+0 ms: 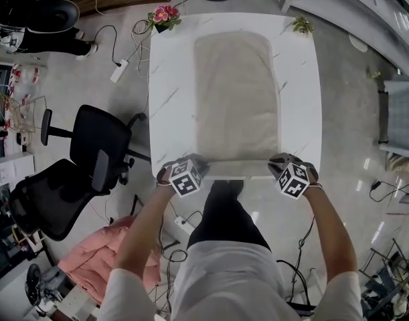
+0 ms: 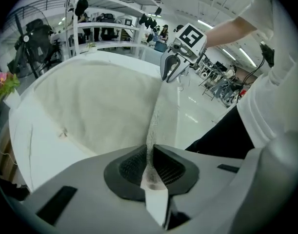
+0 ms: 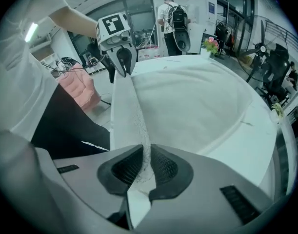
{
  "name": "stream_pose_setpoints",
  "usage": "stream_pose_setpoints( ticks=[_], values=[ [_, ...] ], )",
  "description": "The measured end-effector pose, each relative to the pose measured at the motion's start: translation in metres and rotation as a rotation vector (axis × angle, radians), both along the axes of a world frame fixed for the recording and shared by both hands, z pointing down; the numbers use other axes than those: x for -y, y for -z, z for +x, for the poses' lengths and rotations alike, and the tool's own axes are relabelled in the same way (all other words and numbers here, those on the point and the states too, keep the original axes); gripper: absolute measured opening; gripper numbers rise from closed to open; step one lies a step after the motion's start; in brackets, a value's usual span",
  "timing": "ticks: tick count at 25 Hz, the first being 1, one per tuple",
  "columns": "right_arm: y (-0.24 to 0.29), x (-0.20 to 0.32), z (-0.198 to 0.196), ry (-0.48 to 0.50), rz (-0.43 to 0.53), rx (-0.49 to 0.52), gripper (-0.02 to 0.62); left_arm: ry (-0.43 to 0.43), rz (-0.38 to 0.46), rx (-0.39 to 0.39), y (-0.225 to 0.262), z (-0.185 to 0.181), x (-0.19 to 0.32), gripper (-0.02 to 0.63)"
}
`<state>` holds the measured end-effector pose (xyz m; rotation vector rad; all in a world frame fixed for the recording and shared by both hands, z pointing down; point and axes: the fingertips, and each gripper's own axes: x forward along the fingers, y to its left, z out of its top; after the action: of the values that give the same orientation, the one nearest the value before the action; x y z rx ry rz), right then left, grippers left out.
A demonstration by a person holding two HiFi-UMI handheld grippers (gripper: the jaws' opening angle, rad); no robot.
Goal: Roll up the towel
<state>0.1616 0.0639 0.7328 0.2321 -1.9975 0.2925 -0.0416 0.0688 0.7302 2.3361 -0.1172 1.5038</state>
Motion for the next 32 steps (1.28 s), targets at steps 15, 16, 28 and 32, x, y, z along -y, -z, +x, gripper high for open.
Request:
stream_pose_setpoints(
  ticks=[15, 16, 28, 32],
  values=[
    [0.041, 0.036, 0.004, -0.151, 0.241, 0.038, 0.185, 0.050, 0.284, -0.009, 0.015, -0.010, 0.027, 0.178],
    [0.051, 0.033, 0.002, -0.147, 0.257, 0.054, 0.173, 0.062, 0.316, -0.025, 0.026, -0.011, 0.027, 0.170],
    [0.000, -0.037, -0.006, 0.074, 0.227, -0.066, 0.184, -0.085, 0.404, 0.023, -0.012, -0.003, -0.025, 0.167],
    [-0.019, -0.033, -0.001, 0.041, 0.215, -0.091, 0.158, -0.046, 0.389, 0.029, -0.023, -0.006, -0.016, 0.127]
  ],
)
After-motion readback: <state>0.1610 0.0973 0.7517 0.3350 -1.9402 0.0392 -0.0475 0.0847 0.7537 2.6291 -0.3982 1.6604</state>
